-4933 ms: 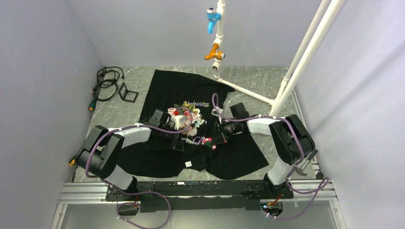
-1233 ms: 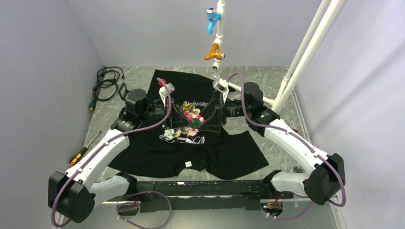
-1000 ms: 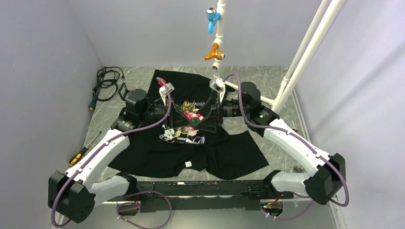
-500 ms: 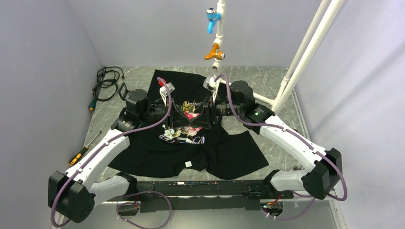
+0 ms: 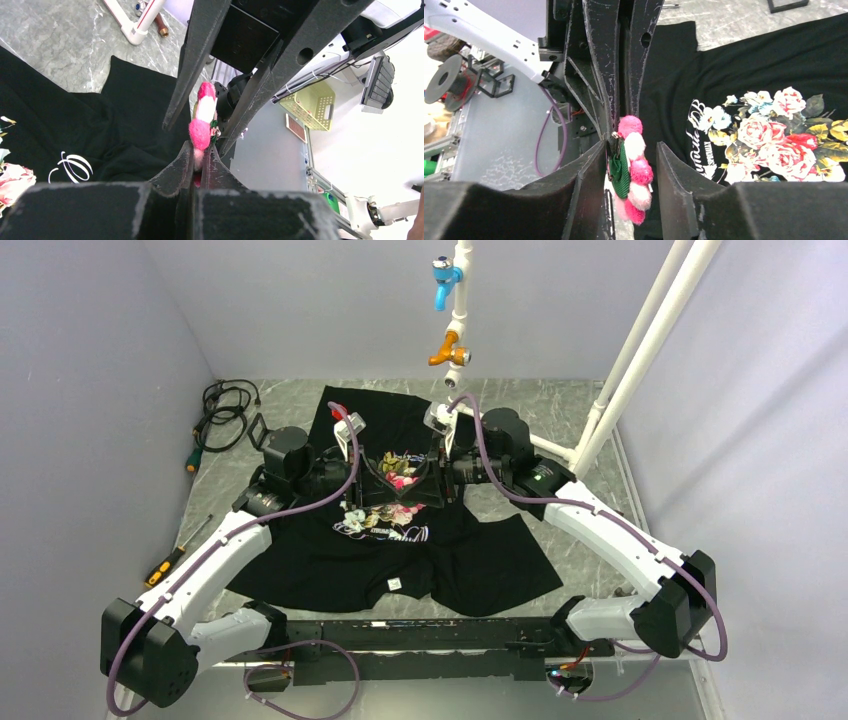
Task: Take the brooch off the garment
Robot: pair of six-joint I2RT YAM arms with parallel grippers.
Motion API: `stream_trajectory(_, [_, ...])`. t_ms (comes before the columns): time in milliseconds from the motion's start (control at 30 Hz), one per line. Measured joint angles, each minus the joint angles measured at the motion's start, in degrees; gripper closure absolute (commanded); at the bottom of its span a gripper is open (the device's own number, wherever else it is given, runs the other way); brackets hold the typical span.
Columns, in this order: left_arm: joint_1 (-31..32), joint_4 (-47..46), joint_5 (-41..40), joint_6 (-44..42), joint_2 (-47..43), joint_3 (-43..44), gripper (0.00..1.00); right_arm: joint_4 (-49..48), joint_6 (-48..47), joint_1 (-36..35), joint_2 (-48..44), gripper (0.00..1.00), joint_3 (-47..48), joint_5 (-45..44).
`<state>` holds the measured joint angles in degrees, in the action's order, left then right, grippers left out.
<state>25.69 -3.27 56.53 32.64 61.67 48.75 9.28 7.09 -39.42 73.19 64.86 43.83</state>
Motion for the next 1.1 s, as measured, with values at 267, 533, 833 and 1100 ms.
stream_trajectory(267, [0.0, -0.9, 0.3, 0.0, 0.0, 0.0, 1.00, 0.2, 0.9, 0.9, 0.0, 0.62, 0.0, 3.3])
stream_trajectory(533, [0.3, -1.2, 0.9, 0.0, -0.1, 0.0, 1.00, 0.3, 1.1, 1.1, 0.1, 0.50, 0.0, 4.3])
stream_trajectory(833, [0.4, -1.7, 1.1, 0.0, -0.2, 0.0, 1.00, 1.7, 1.3, 1.5, 0.7, 0.44, 0.0, 5.6])
stream_trajectory(1100, [0.4, -1.7, 1.3, 0.0, -0.2, 0.0, 1.00, 2.1, 1.9, 2.3, 0.7, 0.34, 0.0, 6.3])
